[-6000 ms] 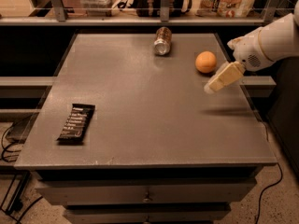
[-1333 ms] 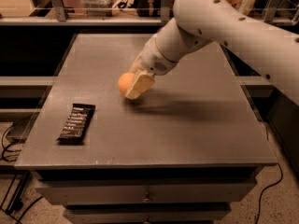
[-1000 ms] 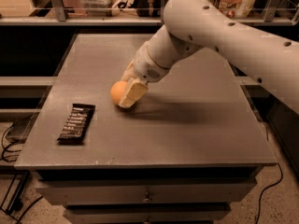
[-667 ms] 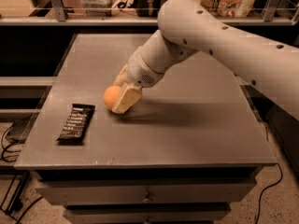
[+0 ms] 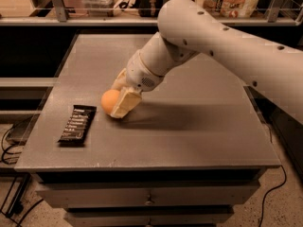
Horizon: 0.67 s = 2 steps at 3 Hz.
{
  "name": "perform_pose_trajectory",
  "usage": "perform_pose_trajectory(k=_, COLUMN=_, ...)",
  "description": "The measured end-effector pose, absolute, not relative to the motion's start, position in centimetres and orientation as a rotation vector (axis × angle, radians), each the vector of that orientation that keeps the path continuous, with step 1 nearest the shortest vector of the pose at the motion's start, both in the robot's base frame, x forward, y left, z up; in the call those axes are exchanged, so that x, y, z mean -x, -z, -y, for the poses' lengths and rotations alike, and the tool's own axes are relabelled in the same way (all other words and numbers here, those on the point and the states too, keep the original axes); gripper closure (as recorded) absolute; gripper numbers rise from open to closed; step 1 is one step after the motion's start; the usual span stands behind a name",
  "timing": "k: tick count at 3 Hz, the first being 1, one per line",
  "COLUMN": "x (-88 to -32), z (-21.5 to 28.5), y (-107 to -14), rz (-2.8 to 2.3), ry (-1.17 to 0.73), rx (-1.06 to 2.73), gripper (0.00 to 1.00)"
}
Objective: Move orange near rxbar chocolate
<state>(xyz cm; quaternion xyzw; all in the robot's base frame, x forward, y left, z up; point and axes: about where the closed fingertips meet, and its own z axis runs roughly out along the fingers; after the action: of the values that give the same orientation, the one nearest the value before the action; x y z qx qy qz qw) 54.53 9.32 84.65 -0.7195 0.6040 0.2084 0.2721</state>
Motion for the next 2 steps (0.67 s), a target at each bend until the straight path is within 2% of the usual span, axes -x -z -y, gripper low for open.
perform_pose_trajectory(k=1, x=-54.52, z=-9.33, y=-84.64, rz=-1.626, ry=-0.561, rx=1.937, gripper=0.12)
perform_pose_trajectory(k=2, x=-54.44, z=-9.46, y=-84.60, rz=-1.624, ry=-0.563, rx=1.940, gripper=0.00)
